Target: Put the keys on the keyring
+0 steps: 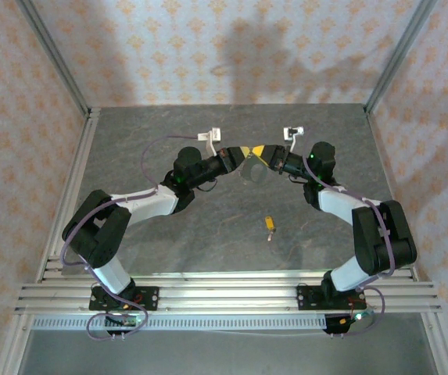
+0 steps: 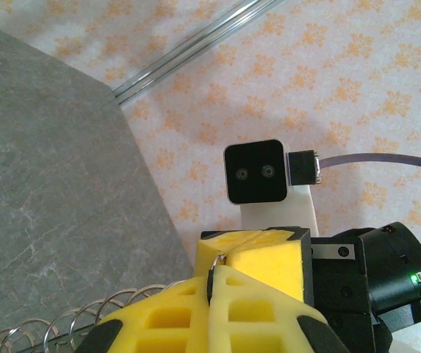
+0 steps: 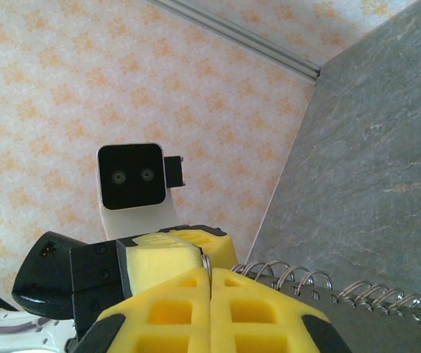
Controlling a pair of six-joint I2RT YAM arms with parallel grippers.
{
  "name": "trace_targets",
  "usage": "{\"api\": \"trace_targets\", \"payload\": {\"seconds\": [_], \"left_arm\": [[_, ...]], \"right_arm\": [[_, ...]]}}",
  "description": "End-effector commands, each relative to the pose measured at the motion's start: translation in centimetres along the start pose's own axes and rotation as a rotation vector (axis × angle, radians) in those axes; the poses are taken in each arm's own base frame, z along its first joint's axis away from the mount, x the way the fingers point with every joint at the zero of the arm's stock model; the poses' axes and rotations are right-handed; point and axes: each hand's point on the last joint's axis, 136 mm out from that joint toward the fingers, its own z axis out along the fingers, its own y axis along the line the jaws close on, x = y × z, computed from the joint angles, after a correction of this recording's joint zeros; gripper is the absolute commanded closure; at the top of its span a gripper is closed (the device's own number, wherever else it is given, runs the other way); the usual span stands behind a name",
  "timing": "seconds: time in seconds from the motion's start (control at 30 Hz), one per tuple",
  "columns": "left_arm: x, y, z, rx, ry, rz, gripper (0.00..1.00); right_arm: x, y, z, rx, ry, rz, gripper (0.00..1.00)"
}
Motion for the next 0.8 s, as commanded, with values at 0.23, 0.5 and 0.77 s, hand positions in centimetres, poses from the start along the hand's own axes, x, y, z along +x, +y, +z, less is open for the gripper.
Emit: {"api": "trace_targets", "payload": {"seconds": [0.23,0.5,0.77], "left_arm": [[-2.9,-1.9,-1.2,-0.016,-0.119,-0.026,0.36],[-3.2,-4.0,-1.6,0.066,-0.119,-0.055,0.39],[-2.9,-5.2,-0.6,0.148,-0.085,-0.073,0.58]], "right_arm": [[-1.0,0.4,-1.1,0.04,-0.117,-0.027,1.0],[-1.3,1.2,-1.7,0.098,-0.17,-0.008,1.0],[-1.0,2.3,-1.9,0.101,-0.179,-0.01,1.0]]}}
